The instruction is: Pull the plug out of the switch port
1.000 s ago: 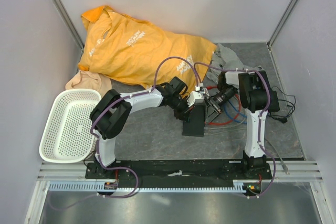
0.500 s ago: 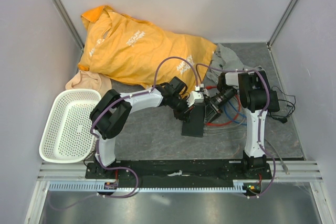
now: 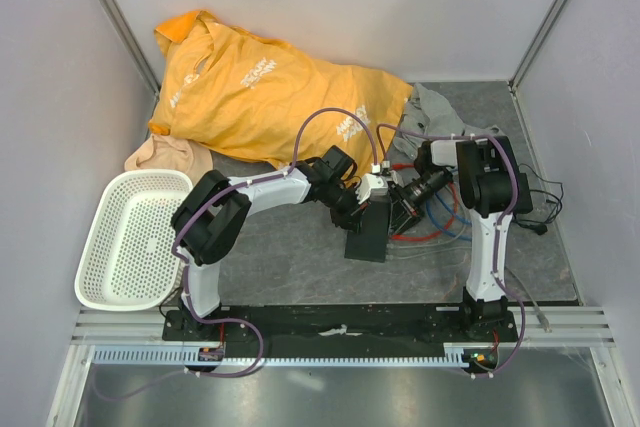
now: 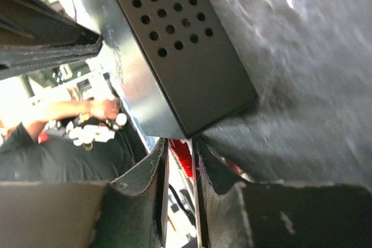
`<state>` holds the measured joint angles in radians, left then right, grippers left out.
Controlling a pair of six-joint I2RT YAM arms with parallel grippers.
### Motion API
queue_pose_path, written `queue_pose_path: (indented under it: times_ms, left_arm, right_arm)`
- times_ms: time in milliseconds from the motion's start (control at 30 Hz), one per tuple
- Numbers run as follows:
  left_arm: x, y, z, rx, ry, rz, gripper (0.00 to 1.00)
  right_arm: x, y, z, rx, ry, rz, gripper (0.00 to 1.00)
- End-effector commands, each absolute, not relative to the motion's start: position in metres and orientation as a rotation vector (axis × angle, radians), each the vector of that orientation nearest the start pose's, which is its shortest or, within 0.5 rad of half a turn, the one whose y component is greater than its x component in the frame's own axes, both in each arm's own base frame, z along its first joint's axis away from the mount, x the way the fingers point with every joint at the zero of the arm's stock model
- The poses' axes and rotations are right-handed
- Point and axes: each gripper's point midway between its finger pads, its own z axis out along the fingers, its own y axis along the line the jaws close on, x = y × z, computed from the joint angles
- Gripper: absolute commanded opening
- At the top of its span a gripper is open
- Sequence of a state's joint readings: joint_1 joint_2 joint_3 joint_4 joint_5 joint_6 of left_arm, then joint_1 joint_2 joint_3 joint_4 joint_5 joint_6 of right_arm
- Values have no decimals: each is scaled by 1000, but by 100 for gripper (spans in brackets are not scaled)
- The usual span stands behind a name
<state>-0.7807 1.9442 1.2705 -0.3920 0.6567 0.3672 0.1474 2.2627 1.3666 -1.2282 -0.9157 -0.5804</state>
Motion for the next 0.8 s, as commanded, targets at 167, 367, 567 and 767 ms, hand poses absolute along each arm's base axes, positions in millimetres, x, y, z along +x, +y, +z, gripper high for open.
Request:
queue_pose_path:
  times_ms: [167,367,567,767]
  left_arm:
    - [224,-334,-3,1669,2219,-880,2]
    - [224,-333,-3,1671,2217,-868,2]
    - [224,-333,-3,1675,2216,-868,1]
    - [222,-333,-2,1674,2216,-875,1]
  right_arm:
    - [286,161,-14,-629,2891,1188,20]
    - [292,158,-16,-608,2922,1067,11]
    - [292,154,-21,-625,2953,978,8]
    - [291,141,-30,-706,2990,857,2]
